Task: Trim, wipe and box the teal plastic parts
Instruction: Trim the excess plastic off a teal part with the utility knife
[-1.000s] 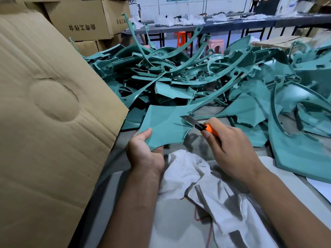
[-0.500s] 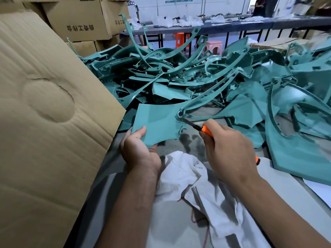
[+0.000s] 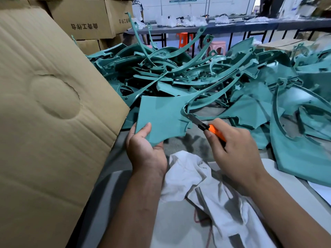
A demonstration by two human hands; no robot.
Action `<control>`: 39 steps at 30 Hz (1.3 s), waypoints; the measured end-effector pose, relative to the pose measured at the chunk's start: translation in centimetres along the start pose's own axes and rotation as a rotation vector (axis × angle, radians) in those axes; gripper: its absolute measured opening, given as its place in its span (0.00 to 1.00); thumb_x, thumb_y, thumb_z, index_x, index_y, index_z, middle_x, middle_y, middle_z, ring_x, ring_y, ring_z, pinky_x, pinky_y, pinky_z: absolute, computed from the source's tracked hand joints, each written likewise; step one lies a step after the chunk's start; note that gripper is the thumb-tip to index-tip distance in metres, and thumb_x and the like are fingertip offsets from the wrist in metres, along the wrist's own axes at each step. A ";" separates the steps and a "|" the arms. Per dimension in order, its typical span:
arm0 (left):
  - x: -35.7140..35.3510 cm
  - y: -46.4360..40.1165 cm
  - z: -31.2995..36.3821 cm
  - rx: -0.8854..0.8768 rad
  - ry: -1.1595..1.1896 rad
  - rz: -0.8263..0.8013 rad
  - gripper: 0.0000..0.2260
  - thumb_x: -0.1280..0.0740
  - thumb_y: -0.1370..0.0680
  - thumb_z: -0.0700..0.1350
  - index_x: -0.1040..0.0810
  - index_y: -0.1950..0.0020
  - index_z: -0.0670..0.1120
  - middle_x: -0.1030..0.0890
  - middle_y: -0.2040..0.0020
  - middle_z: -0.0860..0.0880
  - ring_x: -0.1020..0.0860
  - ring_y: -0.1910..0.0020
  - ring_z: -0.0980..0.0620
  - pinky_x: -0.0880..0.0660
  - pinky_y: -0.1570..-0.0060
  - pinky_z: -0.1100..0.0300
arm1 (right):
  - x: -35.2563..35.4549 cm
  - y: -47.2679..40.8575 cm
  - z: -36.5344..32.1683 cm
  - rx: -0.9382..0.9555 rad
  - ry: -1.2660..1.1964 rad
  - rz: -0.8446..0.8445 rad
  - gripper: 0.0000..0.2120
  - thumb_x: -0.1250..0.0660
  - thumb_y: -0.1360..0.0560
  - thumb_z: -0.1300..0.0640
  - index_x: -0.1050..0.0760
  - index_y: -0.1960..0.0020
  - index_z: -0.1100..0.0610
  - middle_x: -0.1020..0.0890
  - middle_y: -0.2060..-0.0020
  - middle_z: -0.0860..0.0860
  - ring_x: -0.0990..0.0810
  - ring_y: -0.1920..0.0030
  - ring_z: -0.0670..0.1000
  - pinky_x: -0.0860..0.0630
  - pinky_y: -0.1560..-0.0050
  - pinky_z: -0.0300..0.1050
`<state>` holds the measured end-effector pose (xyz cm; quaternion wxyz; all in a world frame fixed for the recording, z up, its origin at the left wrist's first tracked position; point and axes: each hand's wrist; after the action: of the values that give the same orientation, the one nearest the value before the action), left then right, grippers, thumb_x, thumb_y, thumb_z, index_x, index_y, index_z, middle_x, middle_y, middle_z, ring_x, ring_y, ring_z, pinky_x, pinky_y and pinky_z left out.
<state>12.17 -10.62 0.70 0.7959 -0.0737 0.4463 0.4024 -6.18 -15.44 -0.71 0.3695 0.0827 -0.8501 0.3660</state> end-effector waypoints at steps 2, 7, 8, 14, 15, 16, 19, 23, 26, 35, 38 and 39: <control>0.1 -0.1 0.0 0.006 0.012 -0.002 0.15 0.38 0.20 0.31 0.21 0.37 0.43 0.14 0.47 0.43 0.14 0.50 0.44 0.16 0.57 0.53 | -0.1 0.0 -0.1 0.013 0.003 -0.015 0.11 0.39 0.16 0.48 0.29 0.55 0.51 0.26 0.72 0.44 0.27 0.71 0.48 0.35 0.69 0.47; 0.1 -0.2 0.0 0.039 0.044 0.034 0.16 0.37 0.20 0.32 0.20 0.37 0.45 0.14 0.48 0.45 0.14 0.53 0.46 0.16 0.60 0.54 | -0.1 -0.2 0.2 0.047 0.000 -0.116 0.11 0.40 0.17 0.46 0.30 0.56 0.49 0.25 0.71 0.45 0.26 0.70 0.47 0.32 0.69 0.49; 0.1 -0.2 0.0 0.040 0.045 0.039 0.15 0.37 0.20 0.32 0.20 0.38 0.45 0.13 0.49 0.45 0.14 0.53 0.46 0.16 0.60 0.54 | -0.1 -0.1 0.2 0.060 0.014 -0.141 0.10 0.39 0.17 0.46 0.29 0.55 0.49 0.26 0.72 0.43 0.27 0.70 0.46 0.34 0.69 0.47; 0.2 -0.3 0.2 0.074 0.024 0.048 0.11 0.36 0.21 0.32 0.19 0.44 0.44 0.12 0.54 0.46 0.13 0.59 0.47 0.17 0.64 0.55 | 0.1 -0.1 -0.1 0.096 -0.055 -0.089 0.11 0.40 0.16 0.46 0.32 0.56 0.45 0.27 0.71 0.42 0.27 0.70 0.44 0.35 0.67 0.42; 0.2 -0.3 0.1 0.079 0.023 0.046 0.12 0.36 0.21 0.32 0.19 0.42 0.44 0.13 0.52 0.46 0.13 0.58 0.47 0.16 0.63 0.54 | 0.1 -0.1 0.0 0.092 -0.048 -0.066 0.10 0.40 0.15 0.46 0.32 0.55 0.45 0.25 0.69 0.42 0.27 0.68 0.44 0.31 0.66 0.45; 0.2 -0.3 0.0 0.079 0.025 0.046 0.13 0.36 0.21 0.32 0.19 0.42 0.44 0.13 0.52 0.45 0.13 0.57 0.46 0.16 0.63 0.54 | 0.0 -0.1 0.0 0.086 -0.014 -0.059 0.09 0.39 0.15 0.47 0.31 0.54 0.46 0.24 0.68 0.42 0.25 0.67 0.47 0.28 0.65 0.48; 0.4 -0.3 0.0 0.067 0.033 0.044 0.14 0.36 0.21 0.32 0.19 0.41 0.46 0.13 0.50 0.45 0.13 0.54 0.46 0.16 0.62 0.53 | -0.2 -0.3 0.6 0.073 0.036 -0.095 0.09 0.38 0.16 0.46 0.27 0.51 0.50 0.23 0.66 0.43 0.24 0.64 0.50 0.25 0.62 0.52; 0.4 -0.3 0.0 0.094 0.090 0.024 0.14 0.37 0.20 0.32 0.20 0.39 0.44 0.14 0.48 0.44 0.13 0.53 0.46 0.16 0.61 0.52 | -0.1 -0.3 0.6 0.121 0.041 -0.143 0.08 0.38 0.17 0.44 0.25 0.50 0.46 0.23 0.65 0.40 0.25 0.65 0.45 0.29 0.65 0.44; 0.4 -0.3 -0.1 0.123 0.100 0.046 0.13 0.37 0.20 0.33 0.20 0.37 0.43 0.14 0.47 0.44 0.14 0.51 0.45 0.15 0.55 0.49 | -0.5 -0.1 0.2 0.144 0.028 -0.210 0.07 0.37 0.19 0.44 0.25 0.52 0.46 0.23 0.66 0.40 0.26 0.66 0.46 0.32 0.67 0.46; 0.6 -0.6 -0.2 0.168 0.097 0.077 0.11 0.37 0.20 0.33 0.19 0.42 0.41 0.13 0.56 0.44 0.14 0.57 0.44 0.15 0.63 0.51 | -0.2 -0.1 0.3 0.106 0.018 -0.163 0.07 0.34 0.18 0.47 0.22 0.45 0.49 0.17 0.60 0.43 0.21 0.60 0.49 0.23 0.59 0.51; 0.5 -0.7 -0.1 0.193 0.133 0.103 0.08 0.36 0.20 0.33 0.19 0.45 0.40 0.14 0.51 0.42 0.15 0.52 0.42 0.16 0.53 0.46 | 0.1 -0.1 0.3 0.138 -0.017 -0.264 0.06 0.33 0.18 0.46 0.22 0.47 0.48 0.20 0.63 0.42 0.23 0.63 0.48 0.25 0.62 0.52; 0.5 -0.7 -0.1 0.191 0.139 0.109 0.07 0.35 0.20 0.33 0.19 0.46 0.40 0.14 0.51 0.42 0.15 0.51 0.42 0.17 0.52 0.45 | 0.2 -0.2 0.1 0.147 -0.031 -0.274 0.07 0.34 0.18 0.45 0.22 0.48 0.48 0.20 0.63 0.42 0.24 0.64 0.47 0.25 0.63 0.53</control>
<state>12.77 -10.85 0.14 0.7433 -0.0009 0.5402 0.3946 -6.30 -15.63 -0.58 0.3958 0.2303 -0.8075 0.3719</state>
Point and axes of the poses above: each hand's wrist, its own y-axis away from the middle knuckle, its own x-axis out of the back of the hand, z = x × y
